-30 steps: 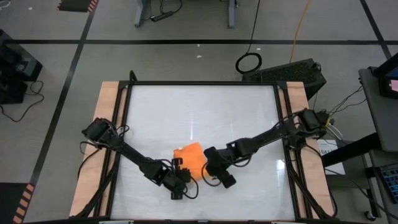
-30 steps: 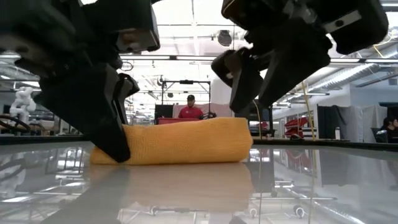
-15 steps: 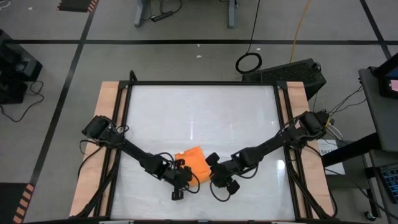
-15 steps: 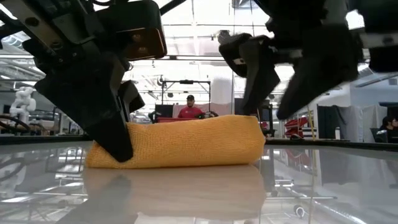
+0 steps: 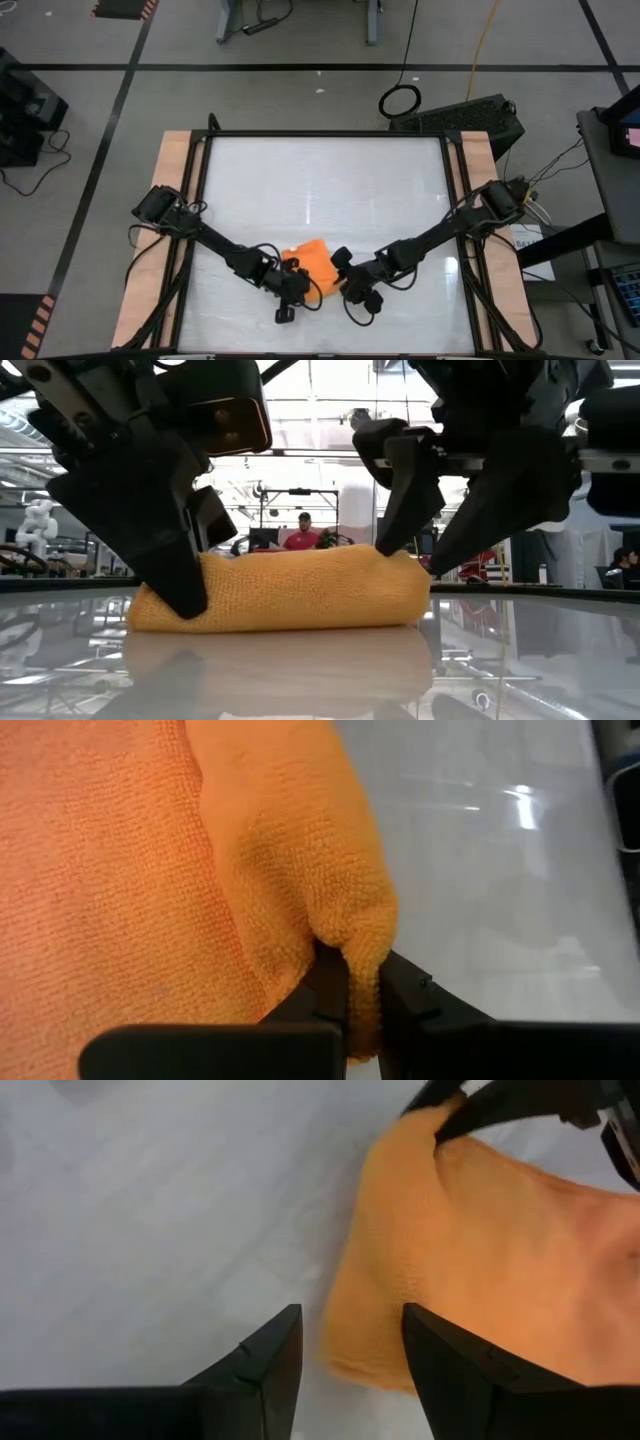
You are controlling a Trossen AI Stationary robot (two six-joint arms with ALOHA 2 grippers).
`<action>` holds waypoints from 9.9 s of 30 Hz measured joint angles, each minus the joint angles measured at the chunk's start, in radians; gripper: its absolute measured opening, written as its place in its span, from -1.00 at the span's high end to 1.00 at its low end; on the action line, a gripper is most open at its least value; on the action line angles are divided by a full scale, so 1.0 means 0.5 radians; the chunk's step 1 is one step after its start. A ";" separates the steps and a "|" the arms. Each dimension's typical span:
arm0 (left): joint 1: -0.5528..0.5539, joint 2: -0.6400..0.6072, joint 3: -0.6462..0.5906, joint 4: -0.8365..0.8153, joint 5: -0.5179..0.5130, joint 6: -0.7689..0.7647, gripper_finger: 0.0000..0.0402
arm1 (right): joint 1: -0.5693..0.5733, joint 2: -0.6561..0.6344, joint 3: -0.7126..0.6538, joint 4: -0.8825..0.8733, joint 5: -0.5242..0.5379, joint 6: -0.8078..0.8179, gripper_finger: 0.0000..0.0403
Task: Roll towel
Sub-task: Roll the orange towel
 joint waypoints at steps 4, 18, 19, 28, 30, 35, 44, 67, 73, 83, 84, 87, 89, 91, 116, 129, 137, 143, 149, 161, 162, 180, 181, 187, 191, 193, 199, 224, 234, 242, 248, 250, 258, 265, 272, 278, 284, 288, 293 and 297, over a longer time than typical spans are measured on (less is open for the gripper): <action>-0.002 0.000 -0.002 0.026 0.021 -0.006 0.90 | -0.011 0.052 0.001 0.056 -0.015 -0.039 0.18; -0.002 0.001 -0.003 0.137 0.234 0.008 0.84 | -0.038 0.201 0.003 0.159 -0.019 0.011 0.21; -0.002 0.001 -0.003 0.136 0.247 0.030 0.81 | -0.046 0.201 0.003 0.159 -0.019 0.034 0.23; -0.005 -0.013 -0.002 0.111 0.272 0.056 0.53 | -0.142 0.201 0.003 0.132 -0.115 0.230 0.82; -0.002 -0.037 -0.002 0.063 0.276 0.056 0.48 | -0.158 0.201 0.005 0.090 -0.162 0.277 0.94; -0.004 -0.184 0.000 -0.306 0.143 0.110 0.39 | -0.191 0.192 0.010 -0.072 -0.228 0.466 0.94; -0.031 -0.622 0.000 -0.862 -0.327 0.161 0.36 | -0.234 0.177 0.008 -0.187 -0.422 0.973 0.98; -0.300 -0.366 0.003 -0.419 -1.149 0.784 -0.19 | -0.416 0.121 -0.008 0.040 -0.578 1.724 0.98; -0.188 -0.315 0.005 -0.497 -1.059 0.828 -0.43 | -0.420 0.121 -0.006 0.048 -0.588 1.737 0.98; -0.024 -0.130 0.005 -0.494 -0.660 0.984 -0.21 | -0.420 0.118 -0.003 0.050 -0.590 1.765 0.98; -0.017 -0.112 0.005 -0.491 -0.652 0.983 -0.19 | -0.420 0.117 -0.003 0.051 -0.590 1.766 0.98; 0.001 -0.077 0.011 -0.483 -0.623 0.978 -0.10 | -0.420 0.117 -0.002 0.051 -0.595 1.773 0.98; 0.007 -0.076 0.011 -0.487 -0.610 0.970 -0.04 | -0.420 0.117 -0.002 0.051 -0.597 1.785 0.98; 0.022 -0.074 0.011 -0.491 -0.607 0.933 0.05 | -0.420 0.117 -0.001 0.058 -0.638 1.808 0.98; 0.287 -0.079 0.002 -0.296 0.281 0.765 0.97 | -0.218 -0.287 0.001 -0.217 -0.316 0.904 0.16; 0.539 -0.076 0.000 -0.175 0.865 0.714 0.98 | 0.172 -0.138 -0.001 -0.122 0.088 0.460 0.19; 0.710 -0.076 0.000 -0.175 1.155 0.714 0.99 | 0.243 -0.032 0.000 0.078 0.473 0.324 0.11; 0.806 -0.079 0.002 -0.176 1.307 0.716 0.99 | 0.221 0.040 0.000 0.069 0.474 0.336 0.01; 0.853 -0.079 0.003 -0.189 1.378 0.724 0.99 | 0.199 0.110 0.000 0.079 0.616 0.412 0.03; 0.844 -0.080 0.005 -0.356 1.140 0.785 0.89 | 0.073 0.172 0.000 0.059 0.623 0.789 0.15; 0.835 -0.080 0.006 -0.363 1.077 0.782 0.83 | 0.059 0.172 0.000 0.052 0.613 0.814 0.19; 0.723 -0.093 0.468 -1.132 0.579 0.964 -0.25 | -0.134 0.166 0.005 0.041 0.088 1.167 0.95; 0.702 -0.106 0.496 -1.181 0.544 0.985 -0.25 | -0.135 0.166 0.005 0.041 0.073 1.184 0.93; 0.532 -0.250 0.548 -1.205 0.153 1.073 -0.26 | -0.158 0.166 0.004 0.035 -0.024 1.226 0.92; 0.388 -0.312 0.542 -1.162 -0.096 1.150 -0.26 | -0.176 0.166 0.004 0.038 -0.100 1.233 0.93; 0.298 -0.315 0.542 -1.147 -0.234 1.192 -0.26 | -0.187 0.166 0.004 0.038 -0.125 1.233 0.93; 0.061 -0.271 0.518 -1.054 -0.606 1.207 -0.26 | -0.211 0.166 0.002 0.047 -0.179 1.233 0.93; 0.061 0.032 0.168 -0.568 -0.605 1.051 -0.25 | -0.251 0.163 -0.001 0.095 -0.318 1.295 0.93; 0.201 0.040 0.166 -0.510 -0.457 0.924 0.68 | -0.248 0.069 -0.005 0.027 -0.388 1.303 0.93; 0.331 0.041 0.162 -0.320 0.020 0.779 0.83 | -0.275 -0.103 -0.005 -0.209 -0.444 1.420 0.93; 0.506 0.049 0.158 -0.151 0.664 0.551 0.87 | -0.343 -0.110 -0.001 -0.339 -0.682 1.607 0.83; 0.562 0.049 0.157 -0.147 0.803 0.478 0.88 | -0.352 -0.110 0.000 -0.377 -0.646 1.607 0.77; 0.679 0.049 0.156 -0.163 1.027 0.342 0.88 | -0.359 -0.111 0.000 -0.503 -0.526 1.560 0.52; 0.693 0.133 0.166 -0.281 1.062 0.295 0.88 | -0.362 -0.115 -0.001 -0.527 -0.475 1.468 0.39; 0.695 0.179 0.168 -0.286 1.090 0.246 0.88 | -0.313 -0.205 -0.002 -0.566 -0.399 1.235 0.32; 0.708 0.183 0.166 -0.262 1.114 0.219 0.88 | -0.197 -0.284 -0.002 -0.577 -0.245 0.932 0.19; 0.731 0.186 0.164 -0.248 1.155 0.192 0.88 | -0.013 -0.285 -0.002 -0.483 -0.063 0.623 0.10; 0.743 0.188 0.163 -0.244 1.172 0.191 0.88 | 0.100 -0.244 0.000 -0.382 0.219 0.458 0.09; 0.757 0.189 0.162 -0.236 1.200 0.189 0.88 | 0.117 -0.139 0.000 -0.298 0.326 0.430 0.09; 0.758 0.191 0.161 -0.233 1.215 0.158 0.88 | 0.101 -0.055 0.000 -0.280 0.312 0.482 0.09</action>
